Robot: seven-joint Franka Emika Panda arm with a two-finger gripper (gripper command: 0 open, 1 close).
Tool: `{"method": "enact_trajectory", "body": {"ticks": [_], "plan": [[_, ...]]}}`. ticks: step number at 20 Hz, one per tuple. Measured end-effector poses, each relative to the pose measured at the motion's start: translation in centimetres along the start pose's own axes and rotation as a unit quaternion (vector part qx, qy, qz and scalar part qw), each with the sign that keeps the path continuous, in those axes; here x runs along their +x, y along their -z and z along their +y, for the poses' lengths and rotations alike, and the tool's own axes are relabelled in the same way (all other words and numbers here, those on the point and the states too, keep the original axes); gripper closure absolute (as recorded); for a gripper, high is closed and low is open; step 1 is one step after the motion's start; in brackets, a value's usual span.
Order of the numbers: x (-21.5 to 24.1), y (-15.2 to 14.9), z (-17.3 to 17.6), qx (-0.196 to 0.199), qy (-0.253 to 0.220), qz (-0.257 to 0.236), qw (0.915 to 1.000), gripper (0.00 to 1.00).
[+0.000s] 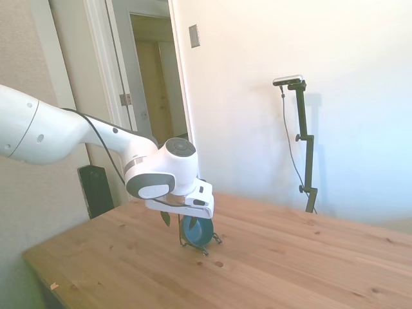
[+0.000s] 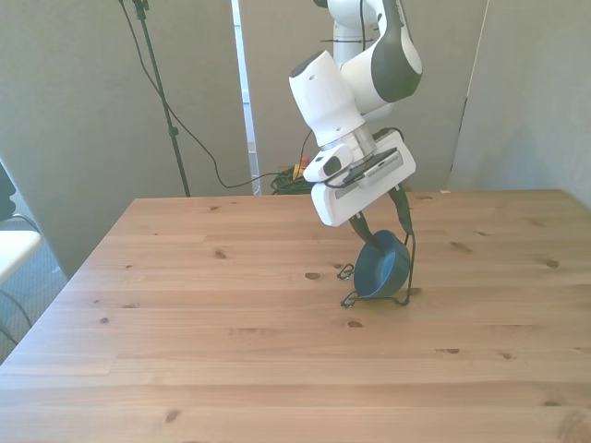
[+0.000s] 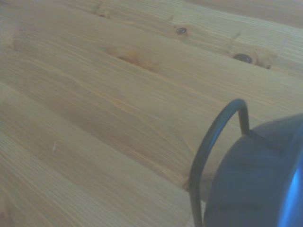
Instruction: Unload the bowl
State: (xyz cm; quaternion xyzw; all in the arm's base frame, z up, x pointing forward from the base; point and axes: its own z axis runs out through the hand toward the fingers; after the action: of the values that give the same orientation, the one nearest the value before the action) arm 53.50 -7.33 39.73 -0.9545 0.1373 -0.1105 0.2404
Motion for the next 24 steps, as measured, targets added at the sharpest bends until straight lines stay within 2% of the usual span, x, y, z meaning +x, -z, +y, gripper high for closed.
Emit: {"method": "enact_trajectory", "body": {"ticks": [19,24], "plan": [[2.6,0.7,1.8,0.05,0.003,-0.078,0.9957,1.0],[3.4,3.0,3.3,0.064,-0.002,-0.057,0.9963,1.0]]}}
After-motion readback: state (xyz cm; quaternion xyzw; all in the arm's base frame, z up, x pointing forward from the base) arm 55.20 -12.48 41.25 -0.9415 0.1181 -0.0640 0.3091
